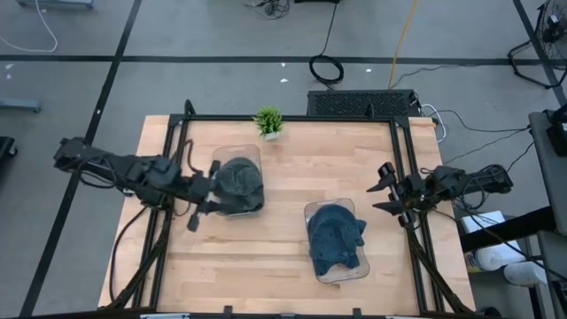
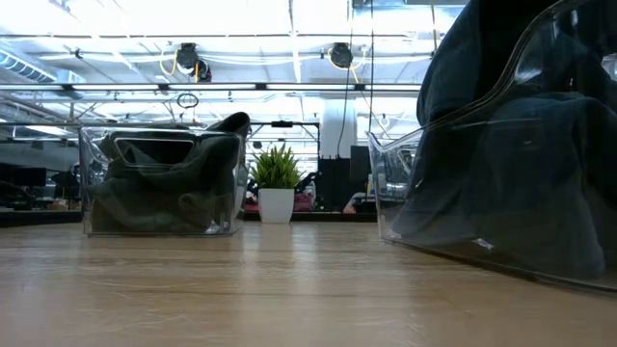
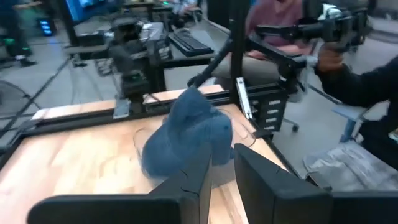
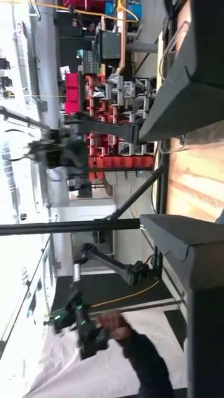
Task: Pick & Place hat
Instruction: Return to Home Position
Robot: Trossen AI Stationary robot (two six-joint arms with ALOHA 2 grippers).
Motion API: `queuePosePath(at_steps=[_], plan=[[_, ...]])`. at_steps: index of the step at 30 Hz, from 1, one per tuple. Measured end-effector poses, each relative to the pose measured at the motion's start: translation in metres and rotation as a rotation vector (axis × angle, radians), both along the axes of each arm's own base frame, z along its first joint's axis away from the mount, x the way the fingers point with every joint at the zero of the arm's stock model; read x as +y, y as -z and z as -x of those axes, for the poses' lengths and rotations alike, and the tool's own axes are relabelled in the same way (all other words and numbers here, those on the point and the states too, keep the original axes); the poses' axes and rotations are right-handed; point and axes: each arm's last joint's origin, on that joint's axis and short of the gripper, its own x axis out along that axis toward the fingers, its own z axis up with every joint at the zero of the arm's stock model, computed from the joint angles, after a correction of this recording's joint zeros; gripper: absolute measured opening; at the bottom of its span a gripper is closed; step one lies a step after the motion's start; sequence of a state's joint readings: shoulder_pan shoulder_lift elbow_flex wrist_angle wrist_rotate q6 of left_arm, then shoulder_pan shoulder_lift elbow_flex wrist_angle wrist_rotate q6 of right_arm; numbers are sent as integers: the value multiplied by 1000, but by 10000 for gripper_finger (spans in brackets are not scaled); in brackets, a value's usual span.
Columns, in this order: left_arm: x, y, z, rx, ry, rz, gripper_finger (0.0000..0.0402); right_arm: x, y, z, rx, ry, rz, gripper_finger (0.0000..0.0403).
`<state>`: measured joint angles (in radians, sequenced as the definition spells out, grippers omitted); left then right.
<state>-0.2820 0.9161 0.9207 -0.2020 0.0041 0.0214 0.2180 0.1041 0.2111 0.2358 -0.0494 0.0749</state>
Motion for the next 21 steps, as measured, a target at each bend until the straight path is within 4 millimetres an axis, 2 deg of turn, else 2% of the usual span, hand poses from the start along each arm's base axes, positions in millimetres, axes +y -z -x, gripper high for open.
queuePosePath(at_steps=[3, 7, 11, 14, 17, 21], plan=[[4, 28, 20, -19, -85, 31, 77, -1, 2, 4, 6, 16, -3, 176], [7, 63, 38, -38, -176, 28, 77, -5, 8, 7, 67, 124, -14, 133], [8, 89, 52, -96, -150, 43, 77, -6, 14, 6, 126, 151, 8, 71], [9, 105, 59, -120, -139, 54, 77, -4, 15, 6, 123, 105, 61, 17], [10, 118, 65, -138, -131, 63, 77, -3, 18, 5, 99, 89, 82, 9], [11, 130, 71, -146, -123, 67, 77, -5, 29, 1, 95, 176, 87, 5]])
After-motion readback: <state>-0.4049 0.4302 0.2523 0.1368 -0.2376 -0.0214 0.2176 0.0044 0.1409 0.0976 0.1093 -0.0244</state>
